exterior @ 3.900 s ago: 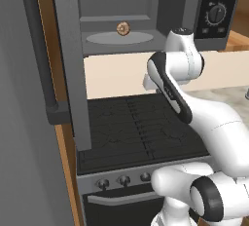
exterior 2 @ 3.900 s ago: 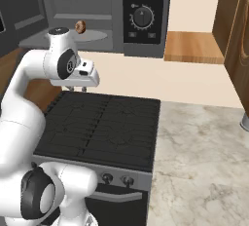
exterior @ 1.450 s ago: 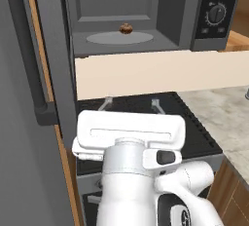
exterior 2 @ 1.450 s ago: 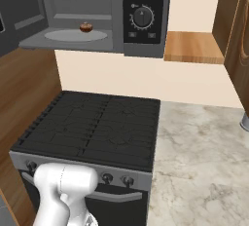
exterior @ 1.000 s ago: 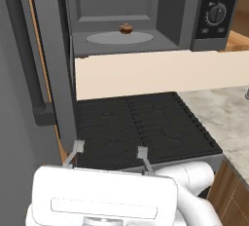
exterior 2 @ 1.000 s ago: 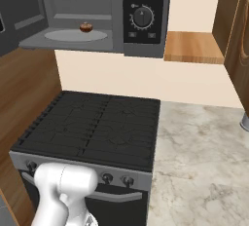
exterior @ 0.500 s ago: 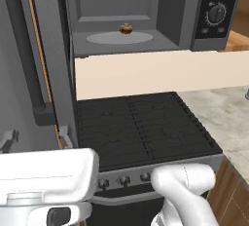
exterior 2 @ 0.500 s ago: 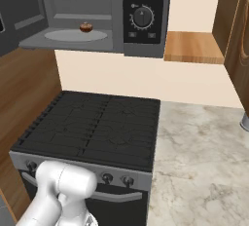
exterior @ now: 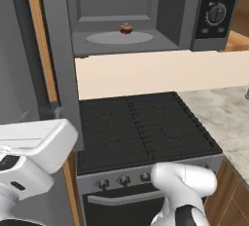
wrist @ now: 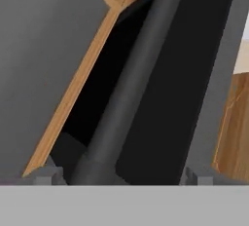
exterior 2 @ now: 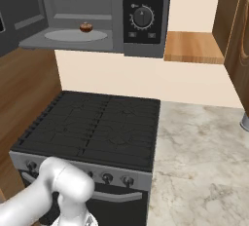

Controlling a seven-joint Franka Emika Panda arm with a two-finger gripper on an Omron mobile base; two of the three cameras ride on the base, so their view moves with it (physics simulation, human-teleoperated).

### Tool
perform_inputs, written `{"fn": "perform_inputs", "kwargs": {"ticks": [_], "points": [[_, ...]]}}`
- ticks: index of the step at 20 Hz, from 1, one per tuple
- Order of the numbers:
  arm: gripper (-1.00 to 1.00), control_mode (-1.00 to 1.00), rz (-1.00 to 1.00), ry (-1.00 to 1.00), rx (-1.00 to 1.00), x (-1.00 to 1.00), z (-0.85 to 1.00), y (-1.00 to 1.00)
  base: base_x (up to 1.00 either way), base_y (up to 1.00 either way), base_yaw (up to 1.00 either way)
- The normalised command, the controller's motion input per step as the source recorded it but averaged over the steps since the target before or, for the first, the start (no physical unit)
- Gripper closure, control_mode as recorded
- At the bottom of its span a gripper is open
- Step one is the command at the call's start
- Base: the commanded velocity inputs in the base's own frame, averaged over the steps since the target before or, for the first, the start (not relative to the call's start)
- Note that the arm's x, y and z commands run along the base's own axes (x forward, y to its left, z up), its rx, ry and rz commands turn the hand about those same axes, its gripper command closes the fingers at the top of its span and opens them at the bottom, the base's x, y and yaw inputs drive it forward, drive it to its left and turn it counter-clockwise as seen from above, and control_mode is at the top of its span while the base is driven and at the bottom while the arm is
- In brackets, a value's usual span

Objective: Close the microwave door.

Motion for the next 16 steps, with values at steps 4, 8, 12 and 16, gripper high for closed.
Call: {"fn": "perform_inputs", "kwargs": {"ticks": [4,8,12,16], "points": [[-1.00,-1.00,-0.51,0.18,0.04,0.00,0.00,-0.51,0.00,0.00,0.00],[-1.00,-1.00,-0.26,0.01,0.11,0.00,0.00,-0.94,0.00,0.00,0.00],[-1.00,-1.00,-0.06,0.00,0.13,0.01,0.09,-1.00,0.00,0.00,0.00],[-1.00,-1.00,0.00,0.00,0.19,0.00,0.20,-1.00,0.00,0.00,0.00]]}}
